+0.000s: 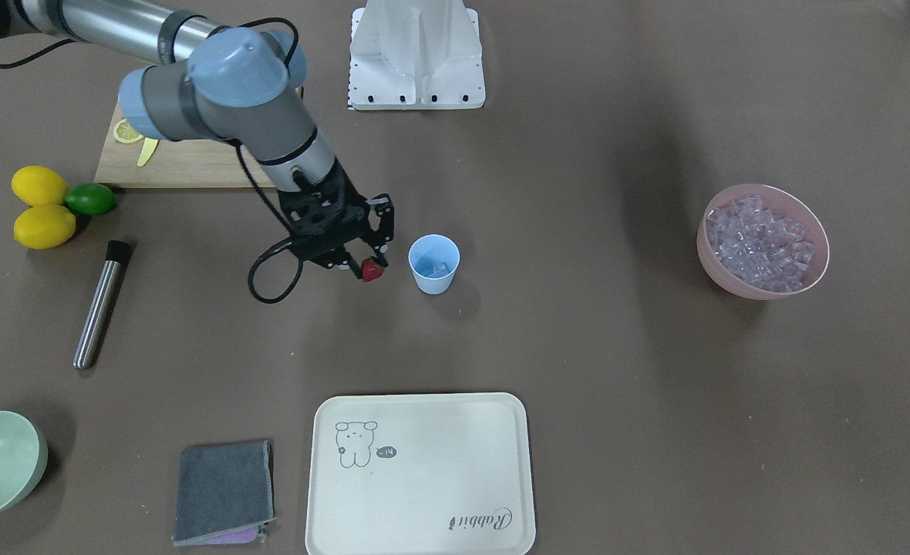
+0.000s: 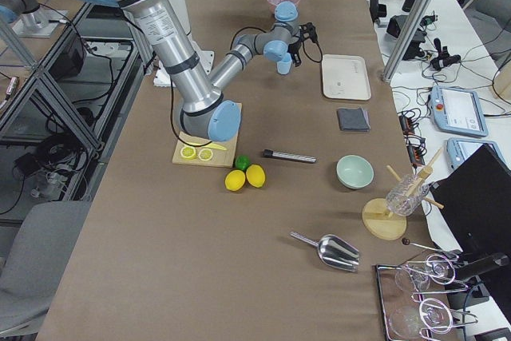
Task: Mash ice and strawberries in cup
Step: 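Carry the strawberry with the right gripper over the light-blue cup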
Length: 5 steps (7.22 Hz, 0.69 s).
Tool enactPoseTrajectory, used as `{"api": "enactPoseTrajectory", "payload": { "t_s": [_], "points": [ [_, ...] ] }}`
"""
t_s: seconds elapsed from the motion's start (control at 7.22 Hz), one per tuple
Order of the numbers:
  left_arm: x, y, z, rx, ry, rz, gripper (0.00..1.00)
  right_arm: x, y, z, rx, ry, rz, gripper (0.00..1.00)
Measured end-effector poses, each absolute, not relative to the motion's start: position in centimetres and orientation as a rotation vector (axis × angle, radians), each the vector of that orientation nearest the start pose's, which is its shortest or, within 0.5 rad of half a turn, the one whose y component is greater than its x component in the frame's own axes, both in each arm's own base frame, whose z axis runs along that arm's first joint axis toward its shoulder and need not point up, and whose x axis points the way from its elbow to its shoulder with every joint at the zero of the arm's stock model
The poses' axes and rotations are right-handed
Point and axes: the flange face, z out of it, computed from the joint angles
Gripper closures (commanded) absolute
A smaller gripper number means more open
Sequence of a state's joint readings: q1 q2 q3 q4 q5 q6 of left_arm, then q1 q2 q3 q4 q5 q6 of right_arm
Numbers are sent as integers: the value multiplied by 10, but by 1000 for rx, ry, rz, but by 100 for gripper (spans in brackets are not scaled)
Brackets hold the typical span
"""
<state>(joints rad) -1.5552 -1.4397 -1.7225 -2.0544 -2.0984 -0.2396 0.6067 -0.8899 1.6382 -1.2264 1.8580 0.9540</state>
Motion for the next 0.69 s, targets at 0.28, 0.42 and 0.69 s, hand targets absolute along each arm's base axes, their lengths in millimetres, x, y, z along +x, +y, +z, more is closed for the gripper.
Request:
{"api": "enactPoseTrajectory", "payload": {
  "t_s": [0.28, 0.42, 0.69],
  "points": [
    [-80, -466, 612, 408, 572, -95, 2, -535, -450, 154, 431, -1051, -147, 100],
    [-82, -465, 614, 405, 571, -101, 2, -544, -444, 151, 444, -1047, -141, 100],
    [-84, -465, 616, 403, 569, -105, 2, -557, -446, 150, 461, -1026, -128, 100]
  ]
}}
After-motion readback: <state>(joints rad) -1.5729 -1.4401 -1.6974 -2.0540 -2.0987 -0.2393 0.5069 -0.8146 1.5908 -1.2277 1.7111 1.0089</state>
